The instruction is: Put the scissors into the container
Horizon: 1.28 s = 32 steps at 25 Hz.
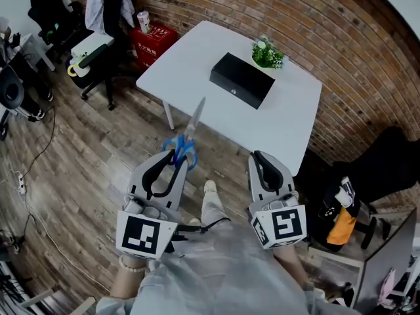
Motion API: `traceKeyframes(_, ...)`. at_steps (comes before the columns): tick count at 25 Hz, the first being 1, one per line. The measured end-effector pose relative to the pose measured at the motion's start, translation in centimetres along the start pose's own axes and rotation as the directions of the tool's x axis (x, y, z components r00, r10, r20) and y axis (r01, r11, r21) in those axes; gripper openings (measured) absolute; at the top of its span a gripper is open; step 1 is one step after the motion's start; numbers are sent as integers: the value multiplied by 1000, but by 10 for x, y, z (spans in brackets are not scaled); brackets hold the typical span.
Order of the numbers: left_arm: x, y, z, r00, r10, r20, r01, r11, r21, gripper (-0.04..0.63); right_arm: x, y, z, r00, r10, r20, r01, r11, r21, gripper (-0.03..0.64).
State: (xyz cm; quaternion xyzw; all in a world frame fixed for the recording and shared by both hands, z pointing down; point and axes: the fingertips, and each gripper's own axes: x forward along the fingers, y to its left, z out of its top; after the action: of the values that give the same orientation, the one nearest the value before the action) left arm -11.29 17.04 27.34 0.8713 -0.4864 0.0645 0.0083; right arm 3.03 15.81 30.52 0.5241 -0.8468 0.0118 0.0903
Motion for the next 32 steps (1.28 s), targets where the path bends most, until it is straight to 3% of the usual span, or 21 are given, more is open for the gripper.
traceKeyframes(17, 151, 65, 26, 995, 102, 15, -102, 995, -3, 94, 155, -98, 23, 992, 127, 18, -127, 992, -12, 57)
traceKeyframes(32, 218, 88, 26, 991, 130, -25, -131, 991, -33, 94, 205, -134, 4, 984, 172, -56, -172, 985, 5, 57)
